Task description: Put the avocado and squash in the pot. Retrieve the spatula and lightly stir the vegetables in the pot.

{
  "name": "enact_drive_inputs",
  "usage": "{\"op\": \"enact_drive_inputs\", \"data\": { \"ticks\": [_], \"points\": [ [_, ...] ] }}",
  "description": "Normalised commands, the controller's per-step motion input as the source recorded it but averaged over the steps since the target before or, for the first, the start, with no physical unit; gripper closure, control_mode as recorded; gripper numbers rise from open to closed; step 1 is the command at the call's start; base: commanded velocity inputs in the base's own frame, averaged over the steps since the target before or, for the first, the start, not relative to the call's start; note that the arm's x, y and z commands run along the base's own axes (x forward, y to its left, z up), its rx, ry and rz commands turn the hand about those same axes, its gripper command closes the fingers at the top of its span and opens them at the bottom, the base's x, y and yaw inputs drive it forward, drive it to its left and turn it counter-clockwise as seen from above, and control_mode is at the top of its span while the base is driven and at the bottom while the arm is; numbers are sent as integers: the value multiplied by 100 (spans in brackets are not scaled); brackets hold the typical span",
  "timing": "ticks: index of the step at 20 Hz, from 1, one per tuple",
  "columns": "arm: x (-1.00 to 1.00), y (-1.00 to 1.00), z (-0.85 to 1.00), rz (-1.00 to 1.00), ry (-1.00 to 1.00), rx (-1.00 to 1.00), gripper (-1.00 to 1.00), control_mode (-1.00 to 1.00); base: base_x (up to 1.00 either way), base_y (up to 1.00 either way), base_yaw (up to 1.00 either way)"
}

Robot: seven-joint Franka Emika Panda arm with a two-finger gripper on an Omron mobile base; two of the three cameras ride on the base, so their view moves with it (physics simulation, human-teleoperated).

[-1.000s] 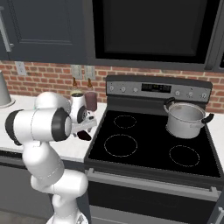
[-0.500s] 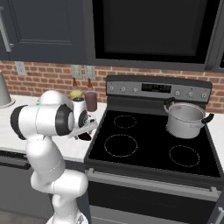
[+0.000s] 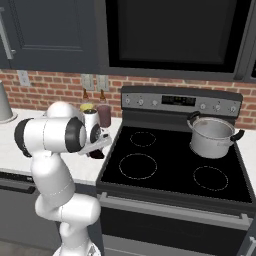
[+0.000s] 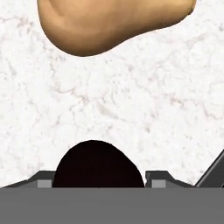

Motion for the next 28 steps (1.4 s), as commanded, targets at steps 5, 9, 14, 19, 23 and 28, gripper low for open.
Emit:
{"op": "enact_drive_inputs", "data": {
  "ticks": [5,9,14,19,23,28],
  "points": [
    [-18,0,49,-1,-13,0,100,-100,0,0,0],
    [-36,0,100,-6,-11,-1,100,-100,0,0,0],
    [-37,0,98,-4,-4,-3,100,-100,0,0,0],
    [-36,0,91,-2,0,-3,100,-100,0,0,0],
    [-41,0,74,0,0,-1,100,-100,0,0,0],
    [-32,-2,49,0,0,0,100,-100,0,0,0]
  ]
}}
